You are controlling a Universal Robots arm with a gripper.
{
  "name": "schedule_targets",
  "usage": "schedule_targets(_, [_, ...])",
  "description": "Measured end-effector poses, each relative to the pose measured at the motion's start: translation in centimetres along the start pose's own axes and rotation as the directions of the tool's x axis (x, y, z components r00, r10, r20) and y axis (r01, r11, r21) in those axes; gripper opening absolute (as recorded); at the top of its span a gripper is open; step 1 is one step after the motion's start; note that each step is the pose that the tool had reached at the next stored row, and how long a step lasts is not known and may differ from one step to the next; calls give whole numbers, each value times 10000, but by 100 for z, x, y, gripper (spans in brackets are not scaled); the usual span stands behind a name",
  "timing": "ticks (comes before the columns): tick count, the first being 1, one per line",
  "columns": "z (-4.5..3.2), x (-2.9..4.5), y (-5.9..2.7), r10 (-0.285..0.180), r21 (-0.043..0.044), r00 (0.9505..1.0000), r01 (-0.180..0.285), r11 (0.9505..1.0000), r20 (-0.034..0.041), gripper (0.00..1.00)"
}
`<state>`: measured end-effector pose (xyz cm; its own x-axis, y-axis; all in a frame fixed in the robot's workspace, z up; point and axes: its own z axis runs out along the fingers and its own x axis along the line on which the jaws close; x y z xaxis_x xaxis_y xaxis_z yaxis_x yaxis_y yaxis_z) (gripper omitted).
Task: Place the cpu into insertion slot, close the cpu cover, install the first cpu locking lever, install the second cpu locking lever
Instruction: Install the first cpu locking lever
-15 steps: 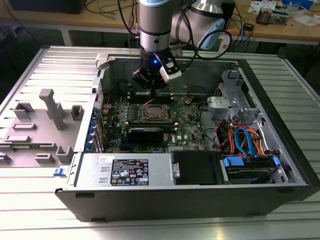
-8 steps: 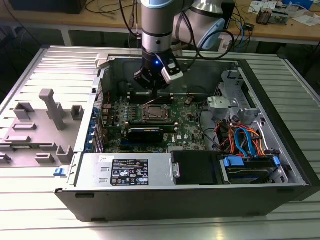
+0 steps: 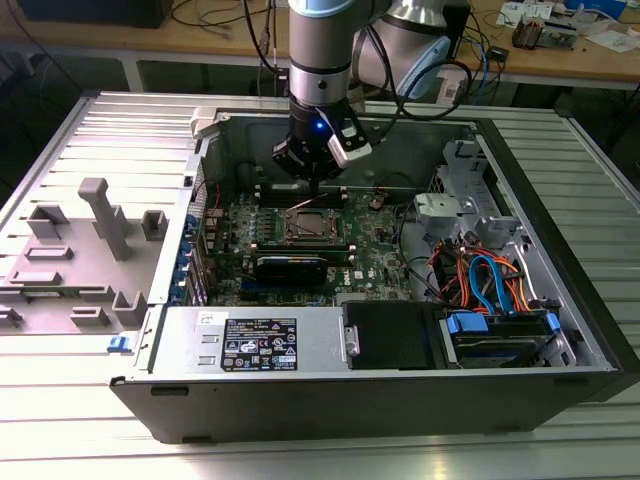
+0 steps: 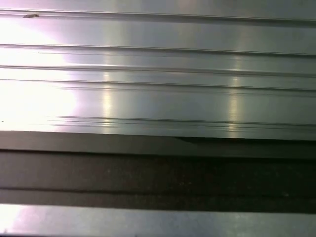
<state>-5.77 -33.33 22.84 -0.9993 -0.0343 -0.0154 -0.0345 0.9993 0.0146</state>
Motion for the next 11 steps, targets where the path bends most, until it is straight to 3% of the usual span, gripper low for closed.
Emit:
schedule_targets(8, [74, -92, -4, 0, 2, 10000, 0, 10000, 0, 11])
schedule_targets(11, [190, -118, -6, 1, 1, 10000, -1, 10000, -1, 11])
